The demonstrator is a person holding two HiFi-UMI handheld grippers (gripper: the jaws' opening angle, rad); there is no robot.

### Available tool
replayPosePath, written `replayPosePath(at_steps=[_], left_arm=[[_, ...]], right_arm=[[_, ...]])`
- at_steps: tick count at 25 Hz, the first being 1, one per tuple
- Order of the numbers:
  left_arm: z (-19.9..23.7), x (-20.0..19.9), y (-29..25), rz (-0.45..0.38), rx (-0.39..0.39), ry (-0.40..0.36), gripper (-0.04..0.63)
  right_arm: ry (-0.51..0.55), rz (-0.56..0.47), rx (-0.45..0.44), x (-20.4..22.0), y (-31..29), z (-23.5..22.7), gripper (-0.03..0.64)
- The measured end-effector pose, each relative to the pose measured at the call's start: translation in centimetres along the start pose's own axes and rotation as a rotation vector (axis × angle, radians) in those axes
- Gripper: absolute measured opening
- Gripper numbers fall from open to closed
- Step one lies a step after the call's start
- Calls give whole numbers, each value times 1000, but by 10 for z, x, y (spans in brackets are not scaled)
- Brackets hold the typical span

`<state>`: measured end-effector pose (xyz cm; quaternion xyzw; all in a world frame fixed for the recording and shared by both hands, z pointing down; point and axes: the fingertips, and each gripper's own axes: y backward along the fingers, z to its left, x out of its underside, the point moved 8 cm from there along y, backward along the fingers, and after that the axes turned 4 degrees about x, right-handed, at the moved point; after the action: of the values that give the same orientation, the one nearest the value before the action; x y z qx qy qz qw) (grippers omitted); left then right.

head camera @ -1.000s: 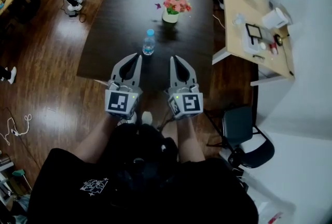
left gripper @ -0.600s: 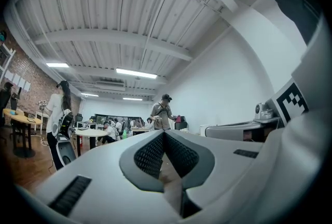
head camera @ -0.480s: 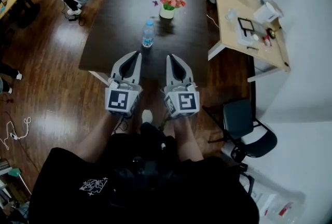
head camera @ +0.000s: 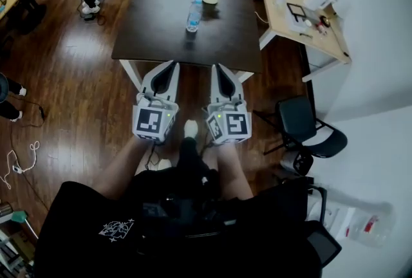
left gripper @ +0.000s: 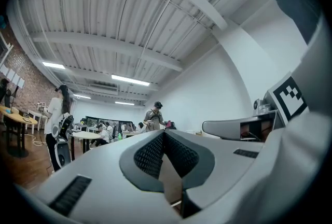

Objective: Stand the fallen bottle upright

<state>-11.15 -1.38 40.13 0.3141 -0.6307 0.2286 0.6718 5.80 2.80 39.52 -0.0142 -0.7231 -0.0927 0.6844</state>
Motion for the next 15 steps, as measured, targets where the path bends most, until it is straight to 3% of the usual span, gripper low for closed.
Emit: replayPosePath(at_steps=[5, 15], left_arm=[[-21, -7, 44, -6, 27, 19, -2], [-66, -24, 65, -18, 37, -5, -2]], right_arm=[[31, 18, 24, -7, 48, 32, 21], [24, -5, -4, -17, 87, 39, 21]])
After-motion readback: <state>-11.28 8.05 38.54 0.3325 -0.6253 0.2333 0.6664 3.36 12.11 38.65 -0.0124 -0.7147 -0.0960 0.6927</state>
